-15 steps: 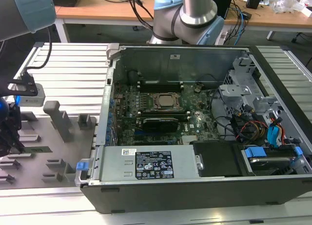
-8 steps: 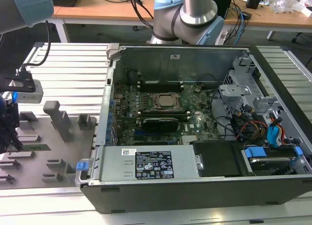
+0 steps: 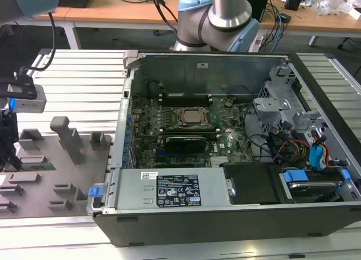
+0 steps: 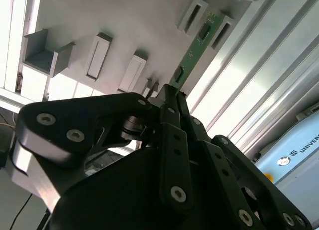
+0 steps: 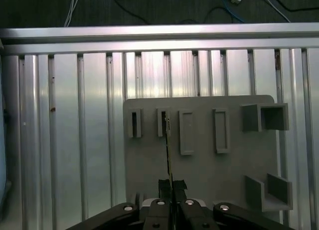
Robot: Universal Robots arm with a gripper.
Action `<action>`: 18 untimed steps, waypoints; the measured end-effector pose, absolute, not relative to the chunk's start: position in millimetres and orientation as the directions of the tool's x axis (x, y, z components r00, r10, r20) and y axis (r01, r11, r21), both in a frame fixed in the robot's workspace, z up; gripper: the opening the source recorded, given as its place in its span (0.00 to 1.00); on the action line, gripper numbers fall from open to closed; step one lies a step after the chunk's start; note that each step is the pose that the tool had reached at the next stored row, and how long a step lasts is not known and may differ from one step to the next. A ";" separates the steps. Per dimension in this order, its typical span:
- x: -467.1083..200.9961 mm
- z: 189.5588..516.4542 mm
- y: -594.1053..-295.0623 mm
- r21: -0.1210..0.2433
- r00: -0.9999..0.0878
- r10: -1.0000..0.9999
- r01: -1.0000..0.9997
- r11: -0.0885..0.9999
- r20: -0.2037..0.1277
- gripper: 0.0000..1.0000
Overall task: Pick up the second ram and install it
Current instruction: 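Pick up the second ram and move it above second insertion slot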
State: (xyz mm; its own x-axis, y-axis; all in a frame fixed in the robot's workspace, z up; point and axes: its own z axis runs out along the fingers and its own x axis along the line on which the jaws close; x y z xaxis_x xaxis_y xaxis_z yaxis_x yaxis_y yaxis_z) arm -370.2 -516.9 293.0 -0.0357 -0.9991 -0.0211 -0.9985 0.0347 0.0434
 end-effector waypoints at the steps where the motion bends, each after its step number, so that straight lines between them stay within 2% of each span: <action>1: -370.2 293.8 -516.9 0.043 -0.036 -0.999 -0.998 0.035 -0.021 0.13; 18: -370.2 325.4 -516.9 0.043 -0.036 -0.999 -0.998 0.035 -0.021 0.13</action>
State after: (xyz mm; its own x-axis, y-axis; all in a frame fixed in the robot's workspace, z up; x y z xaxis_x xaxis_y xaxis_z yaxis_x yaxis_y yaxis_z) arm -370.2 -516.9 325.4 -0.0356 -0.9991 -0.0211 -0.9985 0.0347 0.0434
